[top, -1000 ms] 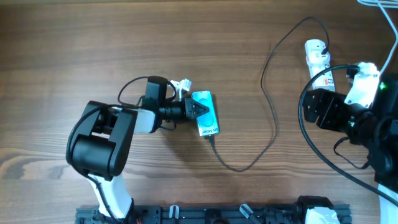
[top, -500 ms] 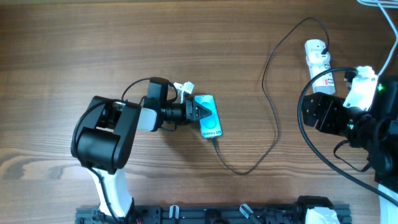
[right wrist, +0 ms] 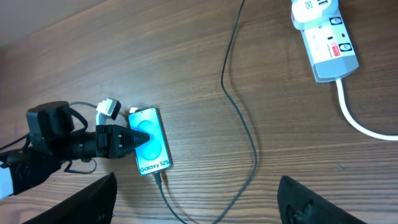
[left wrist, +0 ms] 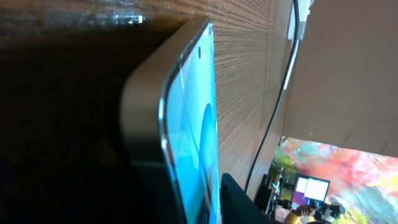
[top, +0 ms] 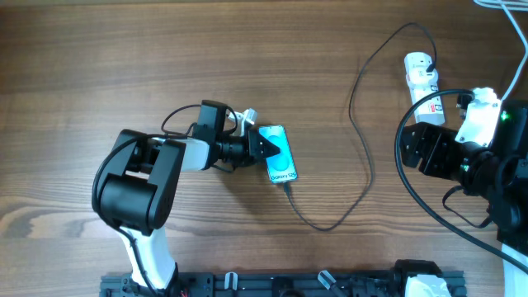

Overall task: Plug charger to phone and switch on socket
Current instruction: 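Open the left gripper off the phone and move the right gripper to the power strip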

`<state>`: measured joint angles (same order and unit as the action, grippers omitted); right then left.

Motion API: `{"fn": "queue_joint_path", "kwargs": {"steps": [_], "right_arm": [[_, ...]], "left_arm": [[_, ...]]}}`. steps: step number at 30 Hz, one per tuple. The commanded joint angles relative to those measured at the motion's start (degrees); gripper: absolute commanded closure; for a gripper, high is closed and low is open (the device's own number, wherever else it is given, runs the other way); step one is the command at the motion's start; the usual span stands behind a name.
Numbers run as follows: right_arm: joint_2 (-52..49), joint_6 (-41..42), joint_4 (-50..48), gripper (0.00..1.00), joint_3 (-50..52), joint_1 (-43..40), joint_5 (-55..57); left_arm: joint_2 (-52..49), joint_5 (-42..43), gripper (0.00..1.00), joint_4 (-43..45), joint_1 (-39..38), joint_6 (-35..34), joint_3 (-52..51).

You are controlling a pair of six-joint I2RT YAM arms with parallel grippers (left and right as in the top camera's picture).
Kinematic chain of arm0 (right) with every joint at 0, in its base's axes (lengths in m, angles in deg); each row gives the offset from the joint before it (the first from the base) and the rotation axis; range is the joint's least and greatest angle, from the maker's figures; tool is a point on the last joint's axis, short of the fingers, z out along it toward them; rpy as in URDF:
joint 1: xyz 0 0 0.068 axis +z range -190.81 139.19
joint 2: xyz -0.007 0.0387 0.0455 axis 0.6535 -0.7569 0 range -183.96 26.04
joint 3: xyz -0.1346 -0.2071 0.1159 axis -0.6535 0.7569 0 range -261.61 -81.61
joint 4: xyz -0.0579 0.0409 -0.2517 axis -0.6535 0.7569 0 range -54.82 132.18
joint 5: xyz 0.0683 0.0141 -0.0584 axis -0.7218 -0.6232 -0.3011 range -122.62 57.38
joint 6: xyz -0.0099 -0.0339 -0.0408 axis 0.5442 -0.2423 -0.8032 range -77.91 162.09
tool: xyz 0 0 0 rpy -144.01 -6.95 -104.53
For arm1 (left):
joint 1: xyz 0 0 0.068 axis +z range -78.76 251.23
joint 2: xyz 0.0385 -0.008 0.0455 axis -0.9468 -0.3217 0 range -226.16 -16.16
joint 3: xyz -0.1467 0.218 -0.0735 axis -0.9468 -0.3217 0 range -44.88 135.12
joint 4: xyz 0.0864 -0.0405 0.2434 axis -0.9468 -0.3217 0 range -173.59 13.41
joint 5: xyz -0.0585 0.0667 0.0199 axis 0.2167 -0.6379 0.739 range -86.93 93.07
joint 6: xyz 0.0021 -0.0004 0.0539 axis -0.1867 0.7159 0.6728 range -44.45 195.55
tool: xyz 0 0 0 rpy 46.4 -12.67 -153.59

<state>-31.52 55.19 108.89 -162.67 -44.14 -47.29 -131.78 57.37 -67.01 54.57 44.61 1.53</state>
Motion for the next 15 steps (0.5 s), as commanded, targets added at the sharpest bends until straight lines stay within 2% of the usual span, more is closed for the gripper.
{"fn": "queue_joint_path", "kwargs": {"steps": [1, 7, 10, 15], "right_arm": [[-0.3, -1.0, 0.3, 0.13, 0.2, -0.2, 1.0], [-2.2, -1.0, 0.6, 0.1, 0.2, -0.2, 1.0], [-3.6, -1.0, 0.9, 0.1, 0.2, -0.2, 1.2], [-5.6, -1.0, 1.6, 0.1, 0.2, -0.2, 1.2]], "left_arm": [[-5.7, -22.1, 0.76, -4.0, -0.1, -2.6, -4.0], [-5.7, -21.3, 0.69, -4.1, -0.1, -2.0, -2.4], [-5.7, -17.7, 0.69, -5.4, -0.1, 2.6, -0.5], [-5.7, -17.7, 0.69, -10.8, -0.1, 10.7, 2.6]]}}
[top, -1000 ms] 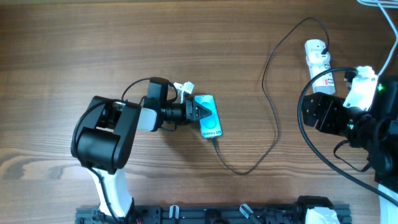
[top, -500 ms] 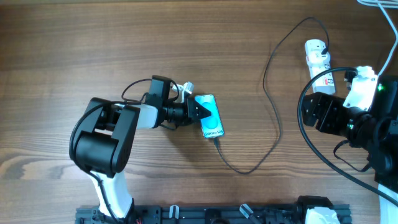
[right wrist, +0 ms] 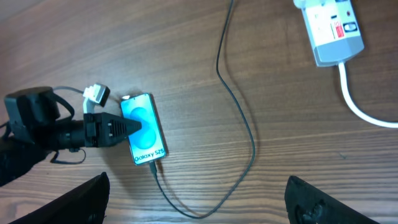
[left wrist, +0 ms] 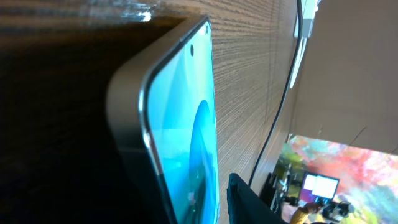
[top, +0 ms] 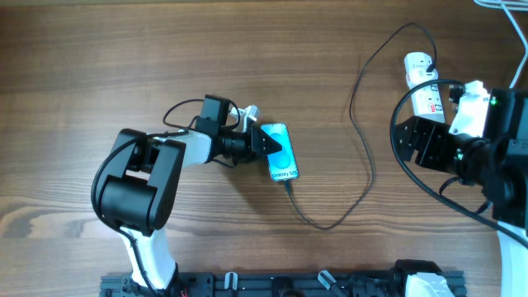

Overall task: Plug charger to phone and switch on socket
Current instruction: 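Open the left gripper off the phone and move the right gripper to the power strip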

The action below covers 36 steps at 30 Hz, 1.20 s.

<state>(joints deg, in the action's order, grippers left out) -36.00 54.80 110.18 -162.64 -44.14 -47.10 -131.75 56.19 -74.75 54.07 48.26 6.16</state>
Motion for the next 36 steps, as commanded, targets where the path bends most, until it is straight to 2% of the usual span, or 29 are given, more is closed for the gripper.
{"fn": "queue_joint_path", "kwargs": {"steps": [1, 4, 6, 13, 19, 26, 28, 29, 30, 32, 34, 36], "right_arm": [[-1.4, -0.6, 0.5, 0.09, 0.2, -0.2, 1.1], [-2.1, -0.7, 1.1, 0.08, 0.2, -0.2, 1.9], [-2.3, -0.7, 1.2, 0.01, 0.2, -0.2, 2.8], [-2.3, -0.7, 0.9, 0.01, 0.2, -0.2, 3.0], [-2.6, -0.5, 0.5, 0.01, 0.2, -0.2, 3.0], [-7.0, 0.0, -1.5, 0.0, 0.2, -0.2, 2.5], [-9.0, 4.2, -3.1, 0.0, 0.2, -0.2, 1.4], [-12.0, 9.3, -6.6, 0.09, 0.2, -0.2, 1.4], [-13.1, 10.5, -8.2, 0.32, 0.2, -0.2, 1.4], [-14.7, 12.4, -10.1, 0.68, 0.2, -0.2, 1.4], [-15.4, 16.3, -11.7, 0.87, 0.2, -0.3, 2.5], [-15.3, 21.3, -13.0, 0.9, 0.0, -0.9, 7.1]], "left_arm": [[-5.7, -16.7, 0.69, -3.0, 0.4, 7.4, -2.0], [-5.7, -19.9, 0.69, -3.9, 0.4, 7.6, -2.0], [-5.7, -21.2, 0.69, -4.5, 0.4, 7.8, -2.0], [-5.7, -21.7, 0.68, -4.5, 1.3, 9.1, -1.0], [-5.7, -22.0, 0.66, -12.2, 1.7, 15.0, 4.7], [-5.7, -23.2, 0.67, -14.1, 1.7, 14.6, 5.0], [-5.7, -23.2, 0.63, -14.9, 1.7, 13.1, 5.0], [-4.7, -23.2, 0.63, -16.8, 2.0, 13.1, 5.3], [-3.6, -23.2, 0.67, -19.0, 2.5, 13.1, 5.8], [-0.4, -23.7, 0.72, -23.8, 3.6, 13.2, 7.0], [5.6, -27.2, 0.75, -29.8, 4.9, 13.2, 8.0], [13.1, -32.3, 0.75, -34.8, 5.4, 13.2, 8.0]]}}
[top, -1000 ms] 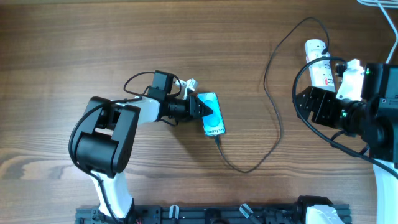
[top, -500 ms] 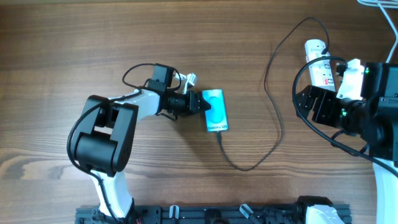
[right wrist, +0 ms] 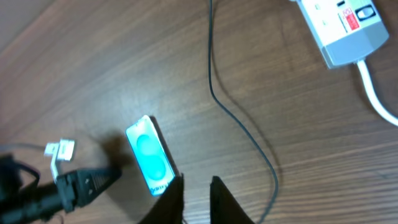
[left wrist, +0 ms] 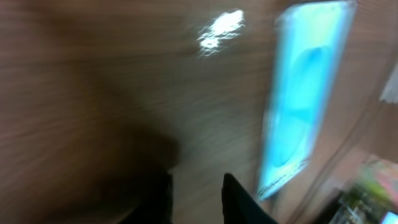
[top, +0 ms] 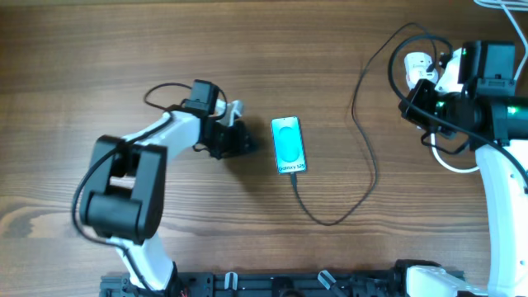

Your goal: Plug charger to phone and switch on socket

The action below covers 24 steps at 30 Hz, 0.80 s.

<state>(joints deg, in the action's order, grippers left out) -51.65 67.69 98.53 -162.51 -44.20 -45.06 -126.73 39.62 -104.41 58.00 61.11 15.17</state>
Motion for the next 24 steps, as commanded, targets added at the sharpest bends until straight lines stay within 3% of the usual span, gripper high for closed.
{"fn": "queue_joint_path", "kwargs": {"steps": [1, 5, 10, 14, 20, 24], "right_arm": [[0.3, 10.7, -2.3, 0.92, -0.1, -1.5, 8.6], [-0.7, 13.8, -4.2, 0.95, -0.5, -5.3, 11.0], [-7.5, 15.1, -3.9, 0.95, -3.0, -13.0, 11.2], [-18.3, 15.1, -6.5, 0.96, -3.1, -15.4, 11.2], [-32.7, 18.5, -13.5, 0.95, -6.1, -15.4, 8.0], [-36.7, 19.6, -17.8, 0.95, -7.8, -15.4, 7.0]], "left_arm": [[12.8, -18.6, 0.75, -7.8, 1.4, 0.3, -1.0], [27.6, -21.2, 0.71, -13.9, 1.4, 0.3, -1.0], [38.9, -22.8, 0.63, -17.8, 1.4, 0.3, -1.0], [42.8, -23.6, 0.56, -22.6, 1.4, 0.3, -1.0], [43.4, -23.6, 0.54, -30.3, 1.4, 0.3, -1.0], [43.6, -23.6, 0.53, -34.9, 1.4, 0.3, -1.0]]}}
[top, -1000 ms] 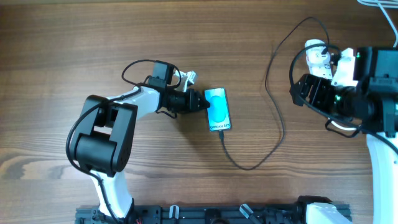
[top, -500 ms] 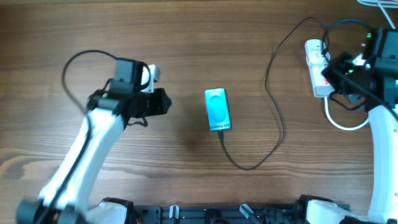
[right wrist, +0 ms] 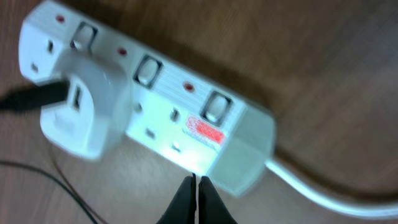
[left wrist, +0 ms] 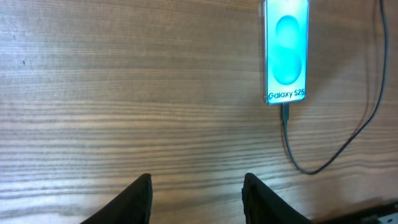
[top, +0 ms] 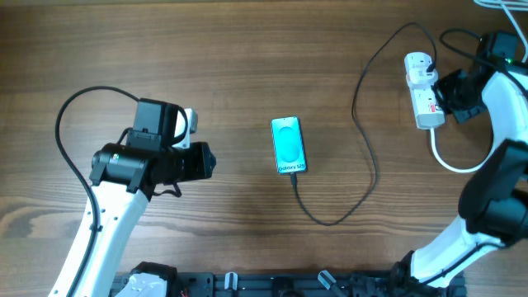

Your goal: Plug charger to phone and switch on socket

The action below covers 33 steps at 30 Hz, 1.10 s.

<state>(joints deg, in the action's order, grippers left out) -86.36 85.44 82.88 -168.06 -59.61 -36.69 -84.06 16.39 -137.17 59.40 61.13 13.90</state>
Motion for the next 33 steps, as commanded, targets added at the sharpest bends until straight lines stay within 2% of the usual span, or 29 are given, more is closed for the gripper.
{"fn": "queue_joint_path", "kwargs": {"steps": [1, 8, 16, 25, 33], "right_arm": [[-2.3, 2.4, -4.0, 0.95, -2.3, 0.0, -1.9], [-2.5, 3.3, -12.0, 0.96, -2.3, 0.5, -0.5], [-3.0, 1.6, -12.9, 0.95, -2.3, 3.9, 10.4], [-7.1, -4.0, -15.3, 0.95, -2.3, 4.1, 13.6], [-8.5, -4.4, -16.6, 0.95, -2.3, 4.2, 13.6]], "left_arm": [[0.9, -0.5, 0.53, -3.0, 0.0, 0.3, 0.2], [0.9, -1.2, 0.53, -4.8, 0.0, 0.2, 0.2], [0.9, -1.2, 0.5, -4.9, 0.0, 0.3, 0.2], [0.9, -2.5, 0.5, -6.5, 0.0, 0.0, 0.2], [0.9, -2.5, 0.49, -6.6, 0.0, 0.0, 0.2]]}}
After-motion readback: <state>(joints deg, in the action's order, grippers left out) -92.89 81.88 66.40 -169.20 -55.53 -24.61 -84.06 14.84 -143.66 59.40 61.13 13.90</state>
